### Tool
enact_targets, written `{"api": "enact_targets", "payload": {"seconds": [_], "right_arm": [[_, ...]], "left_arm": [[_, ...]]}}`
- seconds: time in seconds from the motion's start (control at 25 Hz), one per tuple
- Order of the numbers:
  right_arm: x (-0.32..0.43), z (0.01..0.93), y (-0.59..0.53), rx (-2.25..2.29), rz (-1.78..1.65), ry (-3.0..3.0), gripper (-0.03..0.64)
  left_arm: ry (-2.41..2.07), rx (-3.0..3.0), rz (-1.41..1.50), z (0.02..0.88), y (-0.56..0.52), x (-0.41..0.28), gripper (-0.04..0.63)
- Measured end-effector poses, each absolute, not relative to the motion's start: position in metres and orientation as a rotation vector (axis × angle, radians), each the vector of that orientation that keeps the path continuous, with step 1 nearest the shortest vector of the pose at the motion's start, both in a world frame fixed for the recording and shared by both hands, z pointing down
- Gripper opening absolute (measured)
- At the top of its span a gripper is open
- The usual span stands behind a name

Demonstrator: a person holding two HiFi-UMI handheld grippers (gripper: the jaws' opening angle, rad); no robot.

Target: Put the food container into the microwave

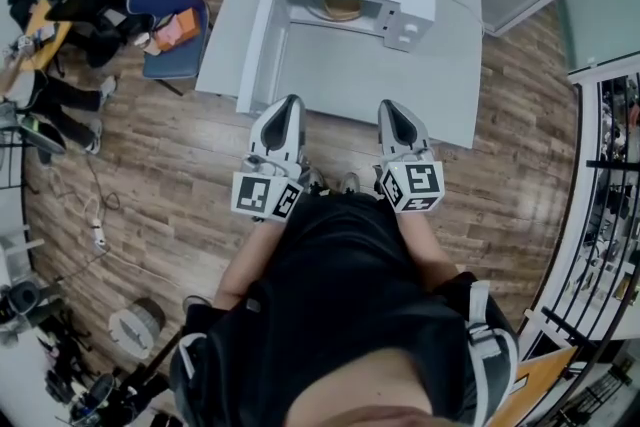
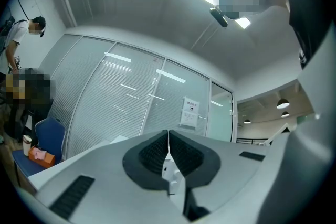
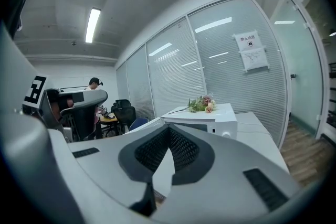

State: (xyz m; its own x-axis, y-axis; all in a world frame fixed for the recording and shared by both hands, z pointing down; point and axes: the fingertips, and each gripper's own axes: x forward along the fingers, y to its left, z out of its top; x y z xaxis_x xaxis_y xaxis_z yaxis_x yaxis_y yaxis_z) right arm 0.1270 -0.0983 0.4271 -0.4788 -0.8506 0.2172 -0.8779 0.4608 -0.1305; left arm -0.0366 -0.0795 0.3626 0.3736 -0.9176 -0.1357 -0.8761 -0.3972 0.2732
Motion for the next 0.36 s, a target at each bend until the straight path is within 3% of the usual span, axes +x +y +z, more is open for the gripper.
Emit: {"api": "enact_targets", "payload": {"seconds": [0.36], "right_arm": [[0.1374,0.4305,-0.1005,1.529,0.348,-2.586,0.025]], "left_arm": [[-1.646,2.465,-0.395,0.3633,-0.0816,-0.0277,0.028]]}}
